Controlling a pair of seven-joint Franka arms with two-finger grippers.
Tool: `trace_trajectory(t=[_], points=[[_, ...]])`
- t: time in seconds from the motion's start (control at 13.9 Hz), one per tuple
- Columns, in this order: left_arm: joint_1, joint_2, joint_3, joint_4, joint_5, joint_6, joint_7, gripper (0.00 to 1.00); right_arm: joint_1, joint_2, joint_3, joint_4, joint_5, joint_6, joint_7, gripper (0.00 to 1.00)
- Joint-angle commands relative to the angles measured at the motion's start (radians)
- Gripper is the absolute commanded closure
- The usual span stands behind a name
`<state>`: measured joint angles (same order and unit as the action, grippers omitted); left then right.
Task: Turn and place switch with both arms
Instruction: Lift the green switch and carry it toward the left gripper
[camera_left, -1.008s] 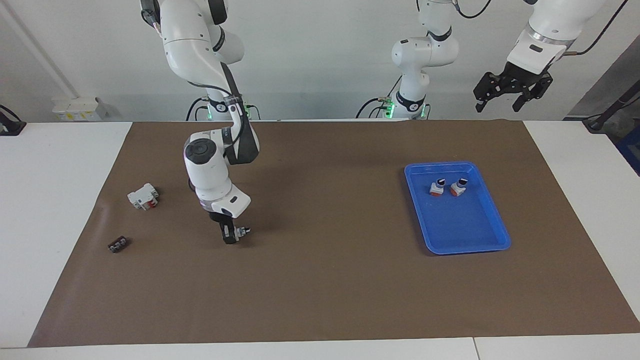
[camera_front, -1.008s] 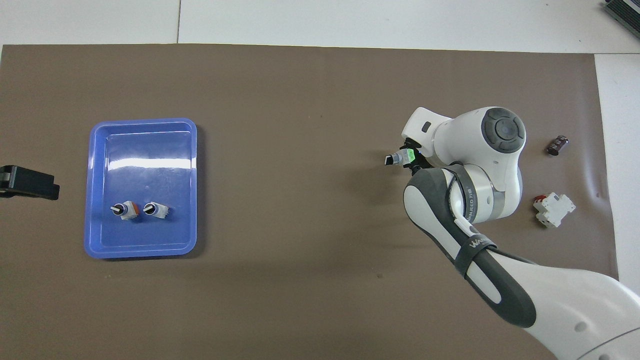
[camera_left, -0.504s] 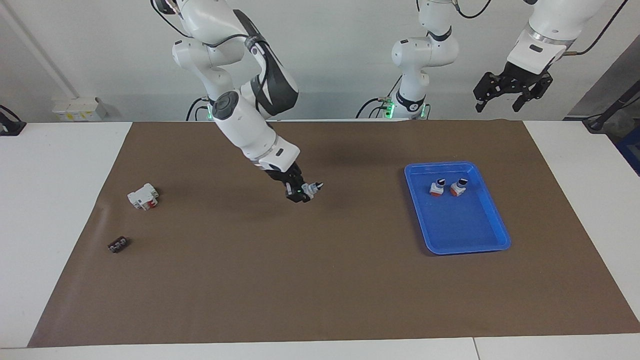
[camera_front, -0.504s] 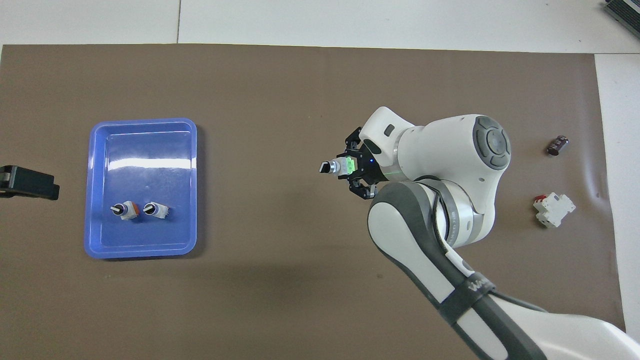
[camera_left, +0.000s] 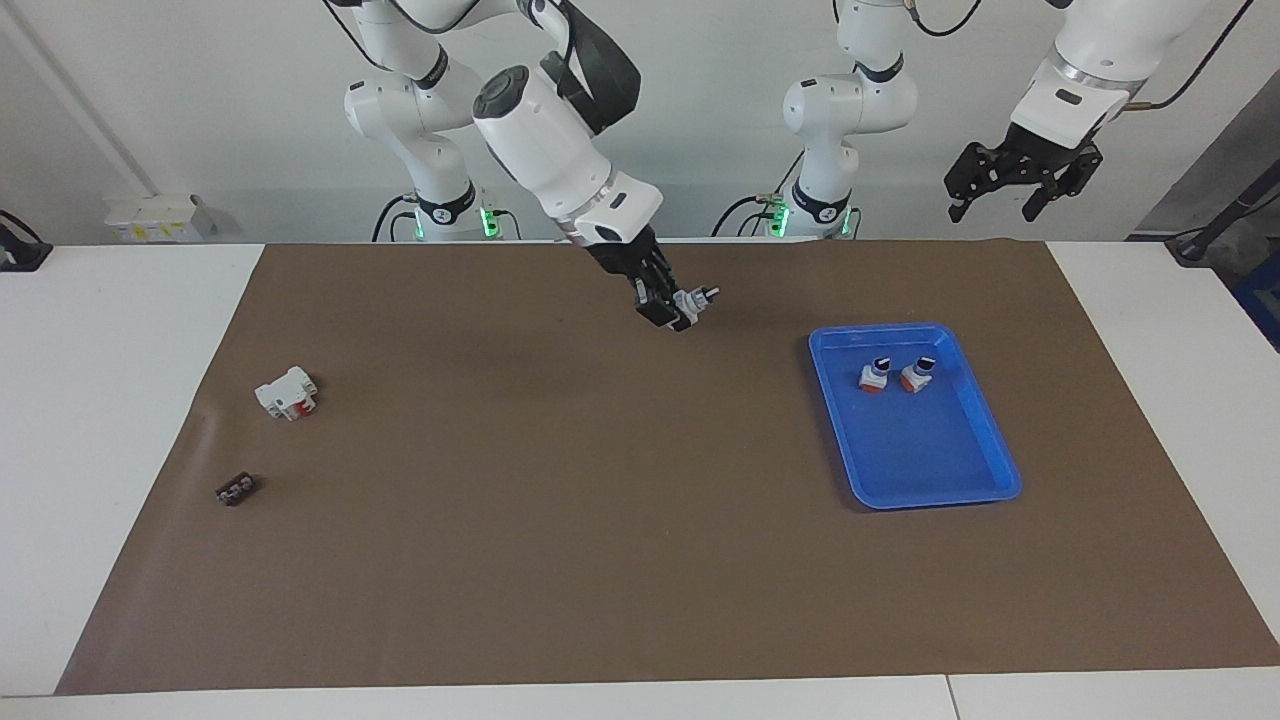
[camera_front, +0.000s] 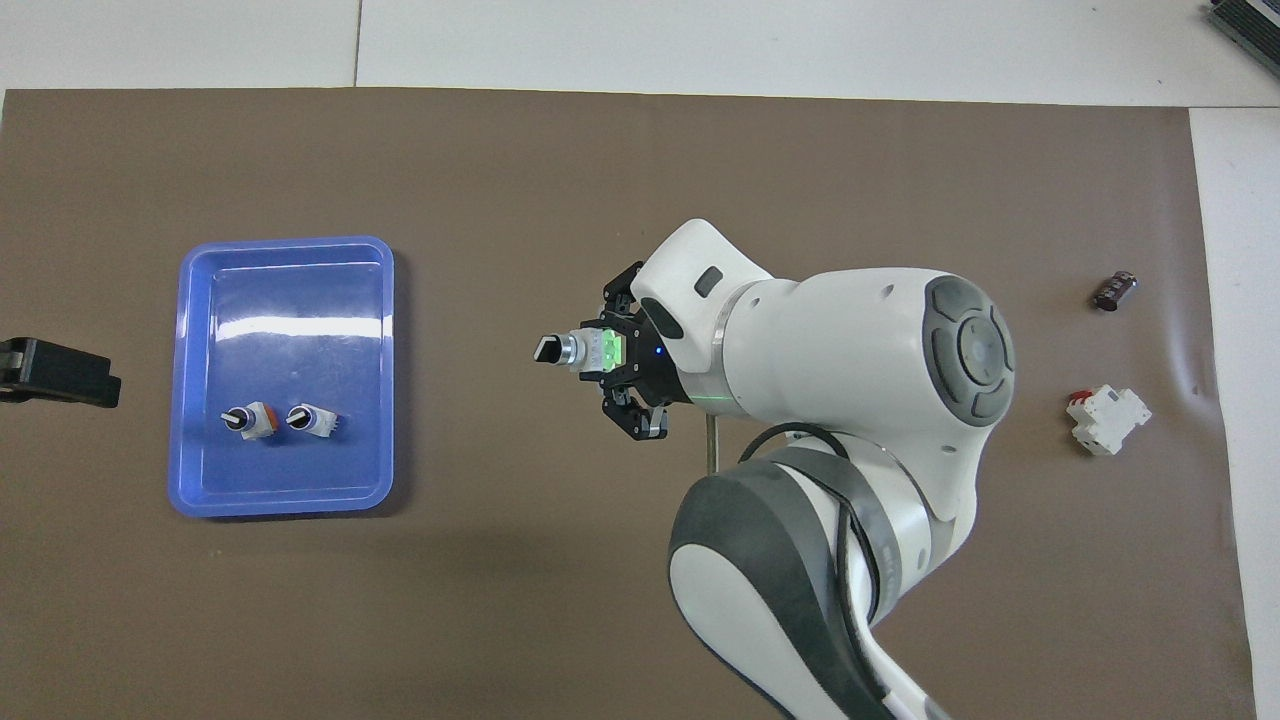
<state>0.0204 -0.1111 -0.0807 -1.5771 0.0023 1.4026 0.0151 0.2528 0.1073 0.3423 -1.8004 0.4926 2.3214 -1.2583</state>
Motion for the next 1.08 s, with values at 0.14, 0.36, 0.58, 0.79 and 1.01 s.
trace_trajectory(t=[0.14,0.36,0.58,0.79,1.01], points=[[0.007,-0.047,-0.004,-0.029,0.016,-0.043,-0.088,0.0,0.02,-0.011,0.044,0.036,0.015,0.006,0.096,1.0],[-0.005,-0.071,-0.013,-0.07,0.004,-0.048,-0.376,0.0,0.023,-0.012,0.044,0.036,0.014,0.007,0.12,1.0],[-0.008,-0.102,-0.024,-0.127,-0.057,-0.039,-0.636,0.0,0.025,-0.012,0.044,0.039,0.009,0.009,0.123,1.0],[-0.008,-0.102,-0.024,-0.127,-0.136,-0.021,-0.864,0.0,0.025,-0.012,0.044,0.042,0.009,0.01,0.128,1.0],[-0.011,-0.101,-0.033,-0.145,-0.22,0.068,-1.325,0.0,0.026,-0.012,0.046,0.042,0.009,0.039,0.129,1.0]])
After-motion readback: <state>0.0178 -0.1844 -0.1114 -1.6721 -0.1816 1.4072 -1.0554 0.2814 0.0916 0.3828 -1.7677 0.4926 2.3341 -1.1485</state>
